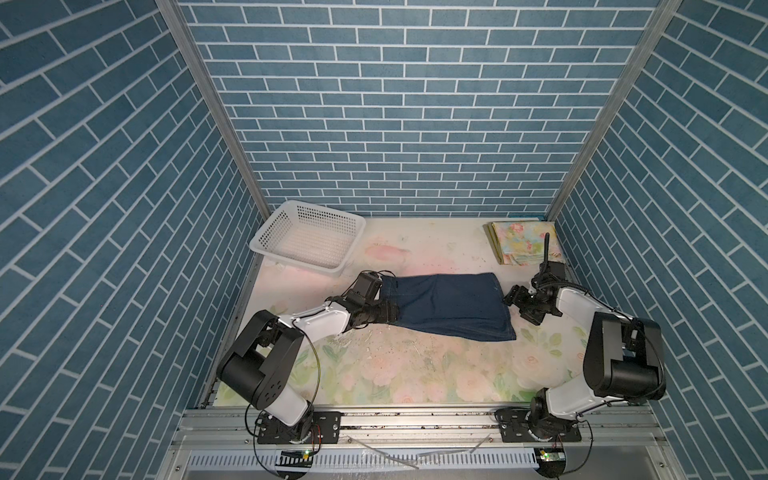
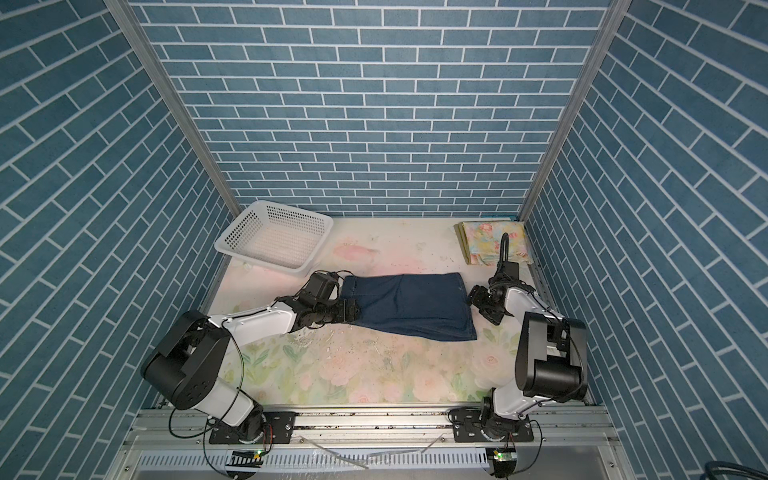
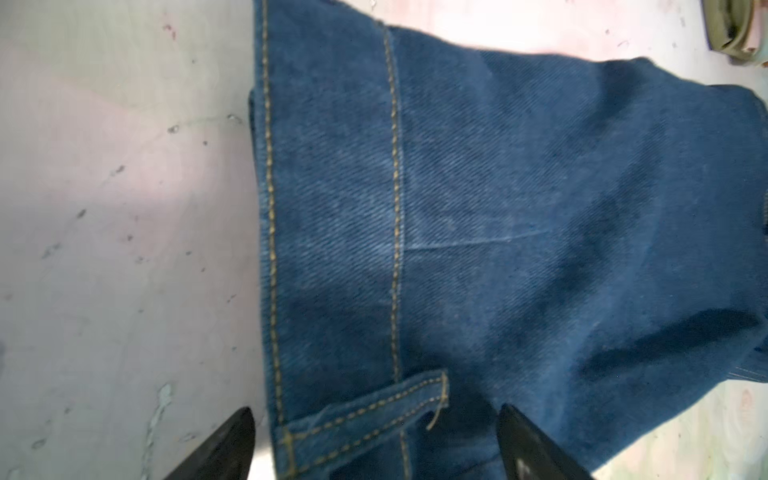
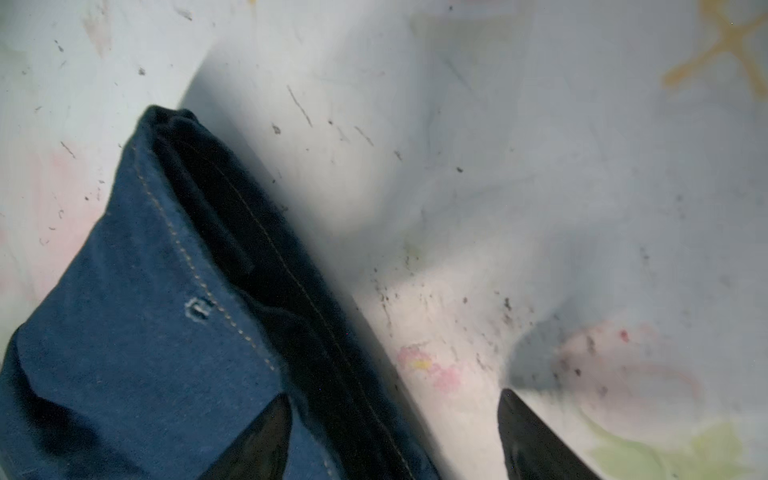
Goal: Fold and stack the skirts
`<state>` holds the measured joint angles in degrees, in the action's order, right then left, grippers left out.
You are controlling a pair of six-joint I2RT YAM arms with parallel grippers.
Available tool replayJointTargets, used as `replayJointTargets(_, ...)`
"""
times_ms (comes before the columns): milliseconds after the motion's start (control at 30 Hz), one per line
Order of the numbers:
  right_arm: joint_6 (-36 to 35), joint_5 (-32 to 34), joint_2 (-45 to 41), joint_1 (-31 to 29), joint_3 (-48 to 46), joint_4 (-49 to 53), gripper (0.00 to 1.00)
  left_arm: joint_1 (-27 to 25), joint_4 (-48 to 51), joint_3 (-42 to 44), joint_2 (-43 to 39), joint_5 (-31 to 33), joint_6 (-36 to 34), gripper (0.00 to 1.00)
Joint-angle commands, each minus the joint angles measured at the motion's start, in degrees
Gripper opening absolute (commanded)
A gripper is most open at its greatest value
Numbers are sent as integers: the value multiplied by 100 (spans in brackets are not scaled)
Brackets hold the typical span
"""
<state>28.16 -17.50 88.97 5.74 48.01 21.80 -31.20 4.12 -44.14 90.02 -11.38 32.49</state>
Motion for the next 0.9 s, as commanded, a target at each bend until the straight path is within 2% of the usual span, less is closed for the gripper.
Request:
replayJointTargets(0, -83, -270, 98, -11, -109, -215, 78, 112, 151, -94, 49, -4, -45, 98)
replayJointTargets(267, -57, -310, 164, -89, -117, -307, 77, 299, 272, -573, 753, -294, -201, 99)
replayJointTargets(400, -50, -296, 111, -125, -155, -325, 77, 290, 396, -703, 1123, -381, -273, 91)
replayJointTargets(467, -40, -315, 78, -151, -178, -357, 77, 281, 427, -663, 1257, -391, -296, 81)
replayJointTargets(567, -36, -333, -18, -184, -184, -350, 77, 247, 436, -537, 1480, -444, -317, 59)
replayJointTargets(667, -21, -278, -124, -252, -207, -381, 77, 173, 194, -324, 1743, -443, -232, 3)
replayJointTargets(700, -30, -240, -143, -285, -212, -378, 77, 165, 118, -273, 1819, -452, -187, 0)
replayJointTargets(767, -21, -228, -139, -355, -209, -394, 77, 167, 210, -262, 1758, -347, -194, 0)
replayJointTargets(867, -30, -134, -99, -532, -195, -415, 76, 167, 710, -271, 1134, 101, -314, 0)
